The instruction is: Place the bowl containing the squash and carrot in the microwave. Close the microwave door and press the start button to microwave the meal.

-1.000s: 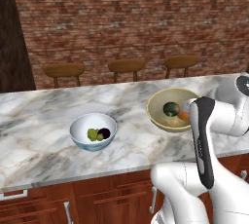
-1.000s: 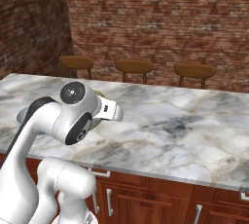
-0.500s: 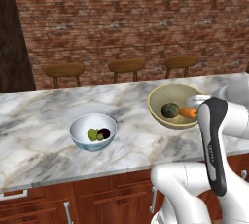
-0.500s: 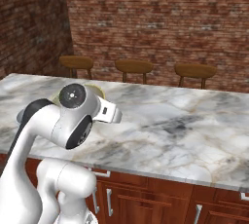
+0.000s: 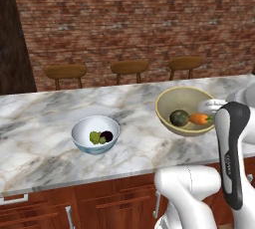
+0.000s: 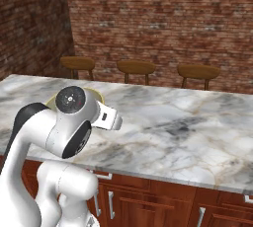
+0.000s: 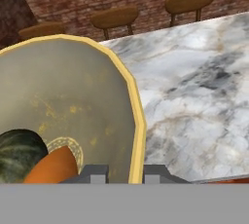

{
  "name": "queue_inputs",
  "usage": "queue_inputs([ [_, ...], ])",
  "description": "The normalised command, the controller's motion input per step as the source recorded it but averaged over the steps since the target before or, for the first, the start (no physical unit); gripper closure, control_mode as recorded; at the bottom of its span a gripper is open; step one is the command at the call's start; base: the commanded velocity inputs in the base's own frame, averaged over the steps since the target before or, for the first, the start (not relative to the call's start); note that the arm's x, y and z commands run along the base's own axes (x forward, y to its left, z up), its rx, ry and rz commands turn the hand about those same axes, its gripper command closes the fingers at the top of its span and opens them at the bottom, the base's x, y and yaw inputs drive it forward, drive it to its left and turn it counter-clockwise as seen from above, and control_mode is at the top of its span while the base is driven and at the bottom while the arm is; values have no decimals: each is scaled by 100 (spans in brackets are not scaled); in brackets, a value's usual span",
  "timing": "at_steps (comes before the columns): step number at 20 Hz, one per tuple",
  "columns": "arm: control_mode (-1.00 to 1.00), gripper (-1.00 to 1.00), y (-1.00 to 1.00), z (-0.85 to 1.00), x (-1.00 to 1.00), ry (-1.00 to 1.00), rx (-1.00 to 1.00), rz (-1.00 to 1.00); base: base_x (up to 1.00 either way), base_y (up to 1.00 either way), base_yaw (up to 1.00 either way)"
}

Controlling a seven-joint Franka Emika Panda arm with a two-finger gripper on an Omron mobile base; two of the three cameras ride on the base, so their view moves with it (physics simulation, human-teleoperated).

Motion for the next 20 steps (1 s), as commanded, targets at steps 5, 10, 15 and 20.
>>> queue_inputs([
  [5,-100,100,0,0,0,0,0,0,0,0,0],
  [10,100,100,0,0,0,0,0,0,0,0,0],
  [15,100,100,0,0,0,0,0,0,-17,-1,0],
  [20,100,100,0,0,0,0,0,0,-55,-5,0],
])
